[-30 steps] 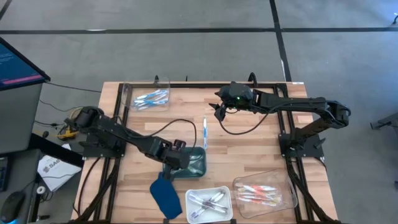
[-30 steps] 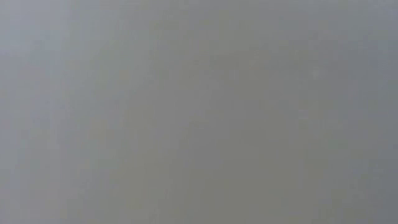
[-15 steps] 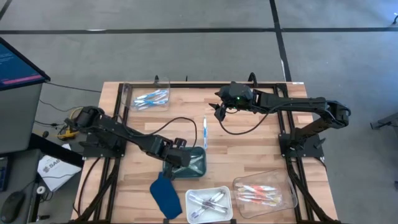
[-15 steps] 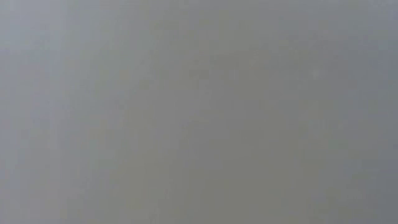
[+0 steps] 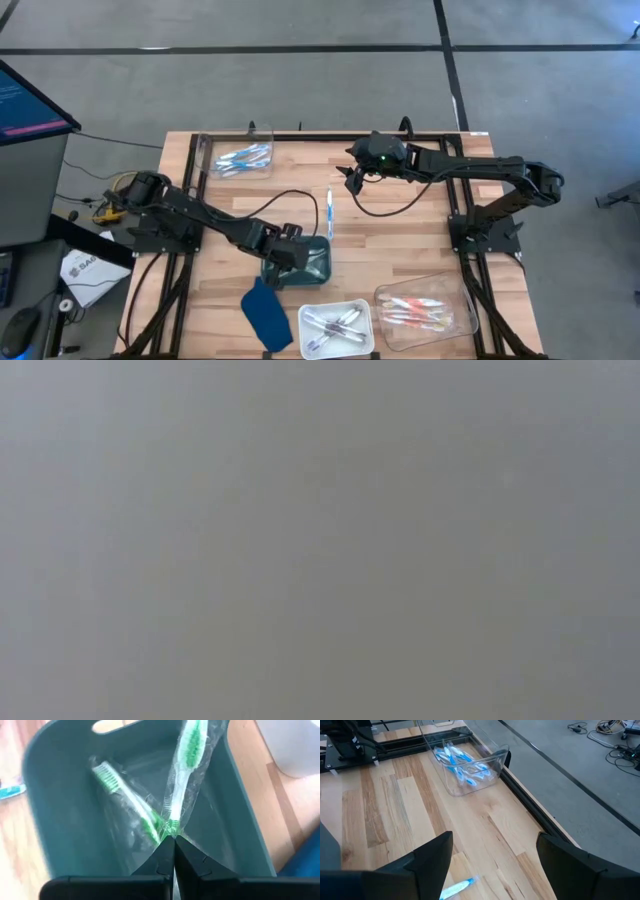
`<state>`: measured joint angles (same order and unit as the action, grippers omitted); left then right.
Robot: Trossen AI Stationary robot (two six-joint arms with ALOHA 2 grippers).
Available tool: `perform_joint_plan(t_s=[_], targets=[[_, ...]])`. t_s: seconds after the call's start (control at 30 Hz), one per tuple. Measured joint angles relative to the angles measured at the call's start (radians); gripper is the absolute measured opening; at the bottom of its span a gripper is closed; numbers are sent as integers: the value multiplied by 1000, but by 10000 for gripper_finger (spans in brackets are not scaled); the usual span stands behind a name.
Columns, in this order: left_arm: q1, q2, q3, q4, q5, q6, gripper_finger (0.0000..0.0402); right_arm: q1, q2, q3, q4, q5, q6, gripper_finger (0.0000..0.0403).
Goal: Pick & Place Toothbrushes
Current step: Put the green toothbrush into the green bin
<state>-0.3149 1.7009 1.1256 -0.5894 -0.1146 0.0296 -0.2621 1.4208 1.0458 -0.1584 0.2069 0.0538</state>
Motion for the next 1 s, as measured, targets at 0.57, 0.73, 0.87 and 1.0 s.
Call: perform_joint_plan(t_s=[0.57,0.73,0.87,1.0], targets=[[0,15,-51,40,15,18,0,0,0,0,-2,0,0,281],[0,15,-57,51,13,18,3,0,0,0,-2,0,0,281],[0,15,-57,53,11,18,9,0,0,0,-2,0,0,281],[0,15,-57,53,28,18,28,0,0,0,-2,0,0,282]])
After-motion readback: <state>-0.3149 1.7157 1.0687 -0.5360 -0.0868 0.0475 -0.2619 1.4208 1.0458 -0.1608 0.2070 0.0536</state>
